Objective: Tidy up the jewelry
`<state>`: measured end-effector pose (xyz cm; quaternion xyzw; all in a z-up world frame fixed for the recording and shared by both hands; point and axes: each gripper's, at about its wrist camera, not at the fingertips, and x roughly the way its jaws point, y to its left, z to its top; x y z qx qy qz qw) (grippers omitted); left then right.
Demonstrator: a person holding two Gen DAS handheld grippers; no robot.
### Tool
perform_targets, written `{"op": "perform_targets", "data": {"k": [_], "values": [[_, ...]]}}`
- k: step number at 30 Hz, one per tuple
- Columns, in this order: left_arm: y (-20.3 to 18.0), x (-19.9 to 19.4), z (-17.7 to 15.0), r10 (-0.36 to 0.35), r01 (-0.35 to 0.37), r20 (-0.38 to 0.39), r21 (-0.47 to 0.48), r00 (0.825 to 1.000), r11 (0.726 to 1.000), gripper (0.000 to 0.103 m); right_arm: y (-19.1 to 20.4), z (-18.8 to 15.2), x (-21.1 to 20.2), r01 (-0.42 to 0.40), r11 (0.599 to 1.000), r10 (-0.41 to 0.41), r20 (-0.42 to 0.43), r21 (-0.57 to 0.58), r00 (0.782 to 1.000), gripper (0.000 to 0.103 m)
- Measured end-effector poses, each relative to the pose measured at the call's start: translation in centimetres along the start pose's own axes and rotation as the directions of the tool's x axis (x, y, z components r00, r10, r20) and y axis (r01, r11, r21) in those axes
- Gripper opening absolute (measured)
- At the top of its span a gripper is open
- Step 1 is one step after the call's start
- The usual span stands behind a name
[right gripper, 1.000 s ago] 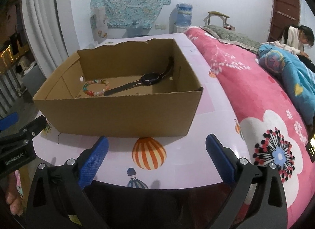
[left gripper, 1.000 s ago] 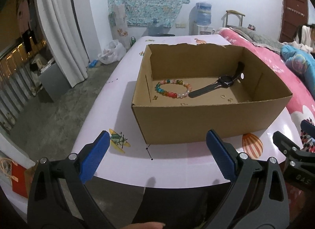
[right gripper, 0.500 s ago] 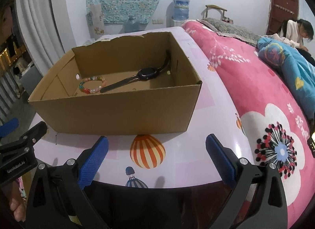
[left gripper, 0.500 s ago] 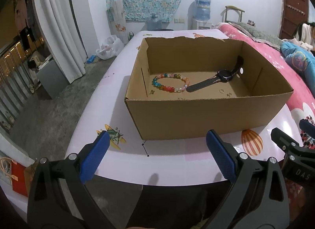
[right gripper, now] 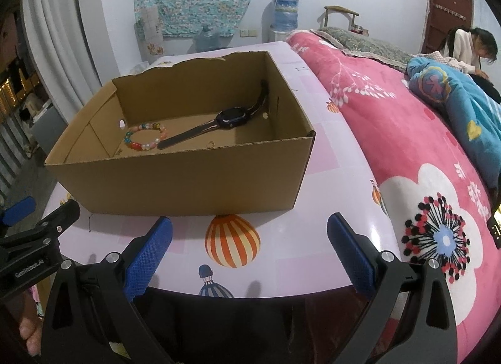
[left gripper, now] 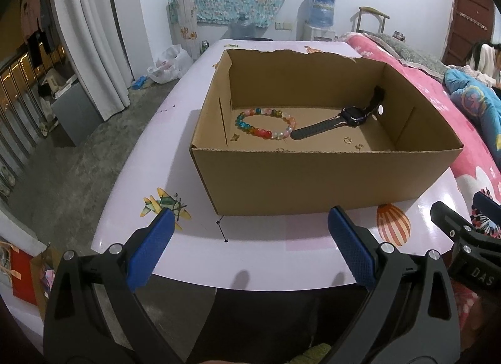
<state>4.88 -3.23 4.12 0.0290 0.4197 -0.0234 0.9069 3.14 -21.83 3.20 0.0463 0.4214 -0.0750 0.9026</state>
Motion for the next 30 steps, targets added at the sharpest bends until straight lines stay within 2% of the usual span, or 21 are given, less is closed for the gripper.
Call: {"op": "perform_targets", "data": {"k": [30], "values": [[0.15,0.35,-0.21,-0.009,0.008,-0.022,-0.009,1.0,1.0,0.095,0.52,0.26,-0.2,-0.009,1.0,0.009,-0.006,-0.015,1.0,0.096]]}}
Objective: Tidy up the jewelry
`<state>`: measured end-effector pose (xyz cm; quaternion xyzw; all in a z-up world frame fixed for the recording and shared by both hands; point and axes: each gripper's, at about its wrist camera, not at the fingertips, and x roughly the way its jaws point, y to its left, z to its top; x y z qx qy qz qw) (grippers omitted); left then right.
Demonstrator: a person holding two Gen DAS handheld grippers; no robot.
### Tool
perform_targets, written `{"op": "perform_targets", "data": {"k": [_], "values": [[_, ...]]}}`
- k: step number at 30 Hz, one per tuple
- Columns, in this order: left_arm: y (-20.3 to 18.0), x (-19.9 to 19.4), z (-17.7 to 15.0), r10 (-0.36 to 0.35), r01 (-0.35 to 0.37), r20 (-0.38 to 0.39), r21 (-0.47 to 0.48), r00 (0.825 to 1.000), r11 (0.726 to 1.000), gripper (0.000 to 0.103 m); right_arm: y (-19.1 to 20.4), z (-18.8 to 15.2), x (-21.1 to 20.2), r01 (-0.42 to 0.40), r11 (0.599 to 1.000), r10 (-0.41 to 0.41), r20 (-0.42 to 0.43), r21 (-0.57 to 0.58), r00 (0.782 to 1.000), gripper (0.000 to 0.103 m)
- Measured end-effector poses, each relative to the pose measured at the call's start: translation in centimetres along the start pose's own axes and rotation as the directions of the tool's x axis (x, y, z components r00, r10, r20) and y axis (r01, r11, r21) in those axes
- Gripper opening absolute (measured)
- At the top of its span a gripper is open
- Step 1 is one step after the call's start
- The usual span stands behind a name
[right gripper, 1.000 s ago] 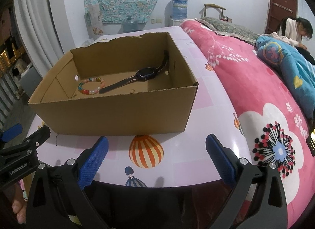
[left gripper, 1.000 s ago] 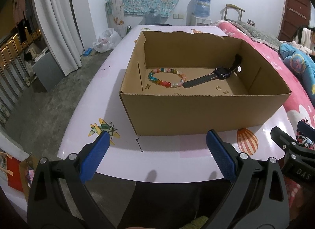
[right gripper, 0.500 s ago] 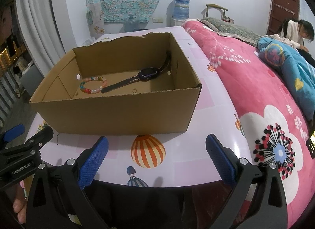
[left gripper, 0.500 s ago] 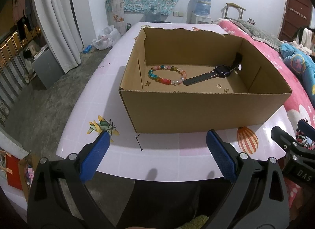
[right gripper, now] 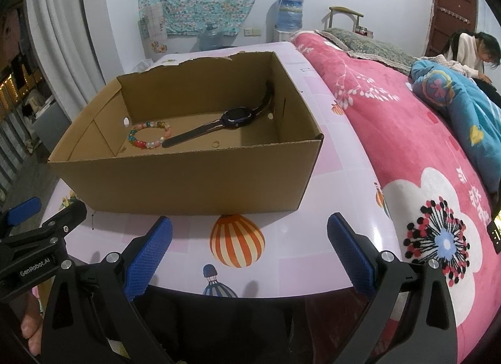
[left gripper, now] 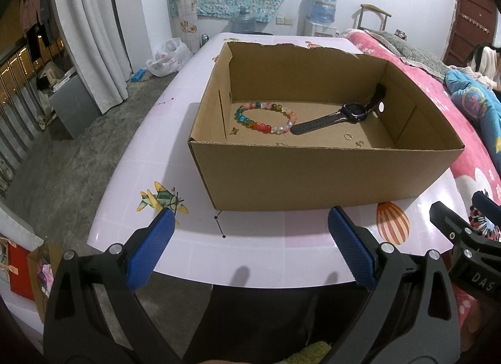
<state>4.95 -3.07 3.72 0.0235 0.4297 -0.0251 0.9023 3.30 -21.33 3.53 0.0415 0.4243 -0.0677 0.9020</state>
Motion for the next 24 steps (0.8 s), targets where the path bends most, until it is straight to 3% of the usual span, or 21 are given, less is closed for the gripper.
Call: {"op": "perform_targets", "data": {"k": [24], "values": [[-0.38,0.13,-0.22,-0.002,0.002,-0.013,-0.007,1.0,1.0,0.095,-0.26,-0.09,0.2,-0.003,1.0,0.003,-0.006,0.0,1.0,0.096]]}}
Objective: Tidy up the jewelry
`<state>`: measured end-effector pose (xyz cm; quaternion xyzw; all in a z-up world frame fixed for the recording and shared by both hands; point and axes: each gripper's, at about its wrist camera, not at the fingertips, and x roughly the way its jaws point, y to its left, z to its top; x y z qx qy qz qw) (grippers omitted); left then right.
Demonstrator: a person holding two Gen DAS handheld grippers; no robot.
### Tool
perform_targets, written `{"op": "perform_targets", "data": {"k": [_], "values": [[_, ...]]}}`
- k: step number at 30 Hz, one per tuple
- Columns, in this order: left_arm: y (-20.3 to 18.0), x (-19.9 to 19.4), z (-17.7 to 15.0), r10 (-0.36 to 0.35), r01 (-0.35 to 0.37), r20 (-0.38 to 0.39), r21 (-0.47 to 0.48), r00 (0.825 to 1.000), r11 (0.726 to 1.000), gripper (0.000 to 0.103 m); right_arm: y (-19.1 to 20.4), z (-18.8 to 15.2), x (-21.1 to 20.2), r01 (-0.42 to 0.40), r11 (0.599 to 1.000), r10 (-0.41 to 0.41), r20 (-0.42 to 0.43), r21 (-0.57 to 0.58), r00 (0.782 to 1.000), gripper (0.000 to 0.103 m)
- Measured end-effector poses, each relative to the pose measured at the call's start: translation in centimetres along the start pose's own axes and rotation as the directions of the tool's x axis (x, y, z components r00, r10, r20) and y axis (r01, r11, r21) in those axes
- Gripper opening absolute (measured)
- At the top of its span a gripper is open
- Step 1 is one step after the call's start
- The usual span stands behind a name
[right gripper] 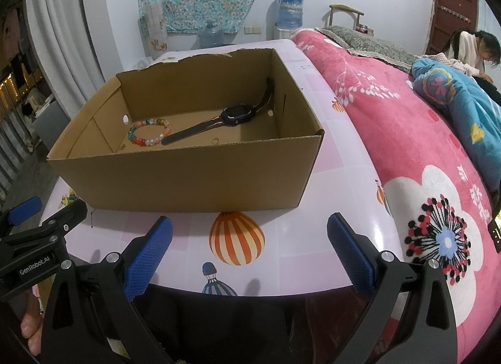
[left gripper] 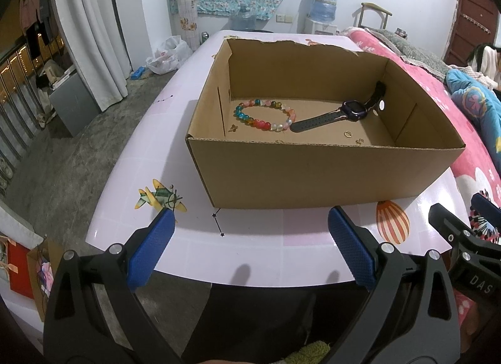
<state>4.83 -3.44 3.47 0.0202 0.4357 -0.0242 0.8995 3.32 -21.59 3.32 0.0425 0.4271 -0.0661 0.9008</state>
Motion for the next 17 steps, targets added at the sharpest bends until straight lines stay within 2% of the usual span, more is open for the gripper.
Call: {"op": "perform_targets", "data": {"k": [17], "values": [[-0.06,0.05,0.04,0.001,-0.001,-0.013,-0.021,1.0,1.0,0.095,-0.01,-0.01,0.06,-0.001,1.0,0.001,-0.001,-0.001,1.0,0.096]]}}
